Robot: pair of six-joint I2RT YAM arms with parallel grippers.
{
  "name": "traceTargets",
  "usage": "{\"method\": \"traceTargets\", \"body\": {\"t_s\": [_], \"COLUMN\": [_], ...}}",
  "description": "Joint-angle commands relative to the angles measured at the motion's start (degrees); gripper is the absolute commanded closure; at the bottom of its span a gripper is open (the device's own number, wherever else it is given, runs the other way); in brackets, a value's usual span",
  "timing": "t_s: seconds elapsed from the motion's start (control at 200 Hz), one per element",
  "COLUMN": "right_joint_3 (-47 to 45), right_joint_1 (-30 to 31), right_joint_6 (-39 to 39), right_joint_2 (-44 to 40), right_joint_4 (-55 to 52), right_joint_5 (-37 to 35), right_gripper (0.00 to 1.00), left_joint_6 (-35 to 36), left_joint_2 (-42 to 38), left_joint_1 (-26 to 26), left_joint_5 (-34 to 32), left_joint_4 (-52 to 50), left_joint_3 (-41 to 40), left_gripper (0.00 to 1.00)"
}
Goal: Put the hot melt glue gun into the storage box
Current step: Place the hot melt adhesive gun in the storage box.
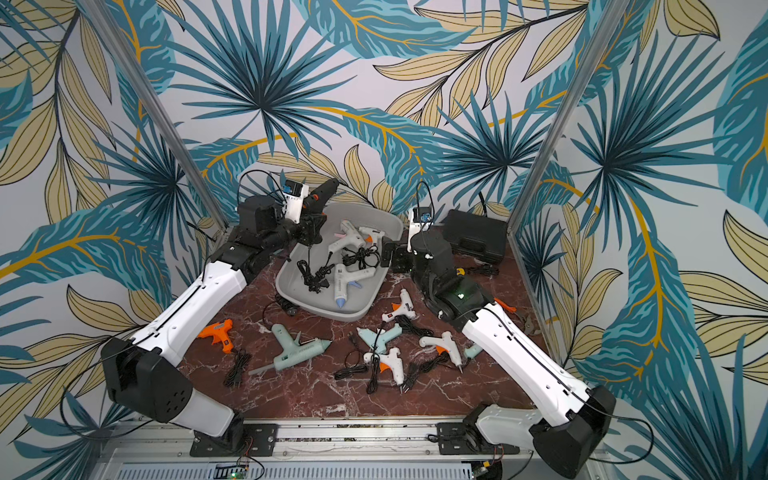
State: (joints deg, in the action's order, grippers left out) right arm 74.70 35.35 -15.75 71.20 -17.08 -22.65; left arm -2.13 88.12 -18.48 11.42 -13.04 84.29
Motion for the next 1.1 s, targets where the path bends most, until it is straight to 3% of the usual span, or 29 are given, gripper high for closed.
{"method": "traceTargets", "body": {"t_s": [0.0, 0.296, 0.836, 1.097], "right_joint_3": [0.0, -0.1, -0.6, -0.3], "right_joint_1": [0.1, 0.0, 0.0, -0.1], "right_joint_6": [-2.2, -3.5, -4.3, -4.3], "right_joint_2": [-0.9, -0.3, -1.3, -0.7], "right_joint_4": [-3.0, -3.3, -3.7, -3.7], "right_joint_5": [-3.1, -4.8, -7.4, -7.3], "right_gripper": [0.01, 0.01, 0.01, 0.01], "left_joint_6": [6.7, 8.1, 26.7, 29.3], "left_joint_2": [0.8, 7.0, 21.4, 27.1], "left_joint_1": [0.4, 0.1, -4.7, -5.2], "left_joint_5": [-7.8, -17.3, -37.7, -42.5], "left_joint_4": [-1.4, -9.5, -11.3, -11.5], "left_joint_3": [2.9, 5.1, 4.7, 5.7], "left_gripper": [1.0, 1.0, 1.0, 0.96]}}
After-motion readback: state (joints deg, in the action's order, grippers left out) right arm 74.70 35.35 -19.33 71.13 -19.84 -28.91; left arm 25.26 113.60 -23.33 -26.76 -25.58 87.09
